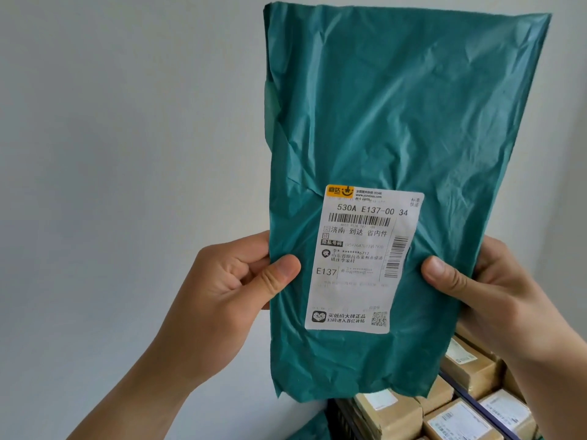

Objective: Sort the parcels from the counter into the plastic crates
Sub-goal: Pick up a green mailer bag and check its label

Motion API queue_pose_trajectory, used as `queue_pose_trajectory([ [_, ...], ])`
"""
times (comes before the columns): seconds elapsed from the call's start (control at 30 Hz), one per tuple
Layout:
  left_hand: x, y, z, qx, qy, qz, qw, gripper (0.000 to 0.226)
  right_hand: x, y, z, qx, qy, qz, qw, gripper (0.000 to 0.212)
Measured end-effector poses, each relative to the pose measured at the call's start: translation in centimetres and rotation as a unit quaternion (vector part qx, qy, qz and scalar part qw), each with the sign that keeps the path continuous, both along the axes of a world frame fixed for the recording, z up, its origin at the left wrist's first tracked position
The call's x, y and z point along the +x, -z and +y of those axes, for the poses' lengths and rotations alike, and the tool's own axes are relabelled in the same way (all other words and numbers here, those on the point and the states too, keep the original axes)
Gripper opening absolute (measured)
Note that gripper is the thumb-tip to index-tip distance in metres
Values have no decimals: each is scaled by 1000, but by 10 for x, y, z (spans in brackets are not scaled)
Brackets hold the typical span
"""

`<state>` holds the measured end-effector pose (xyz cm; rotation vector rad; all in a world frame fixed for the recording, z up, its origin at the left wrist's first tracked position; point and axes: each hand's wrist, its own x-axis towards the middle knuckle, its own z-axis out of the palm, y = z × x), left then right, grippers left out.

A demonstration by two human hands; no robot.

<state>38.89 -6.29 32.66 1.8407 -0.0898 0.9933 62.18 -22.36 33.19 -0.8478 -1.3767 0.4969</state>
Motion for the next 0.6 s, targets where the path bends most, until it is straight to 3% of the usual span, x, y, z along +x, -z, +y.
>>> queue_pose_trajectory([
  [0.13, 1, 5, 8, -13, 0, 6, 1000, 29, -1, 6, 10, -19, 7, 7, 1000, 40],
  [0.27, 13, 19, 31, -68, -18, 34, 997, 25, 2, 20, 34, -55, 28, 44, 997, 21],
  [0.6, 42, 70, 77, -235, -28, 118, 964, 28, 12, 77, 86, -192, 74, 158, 966, 39],
])
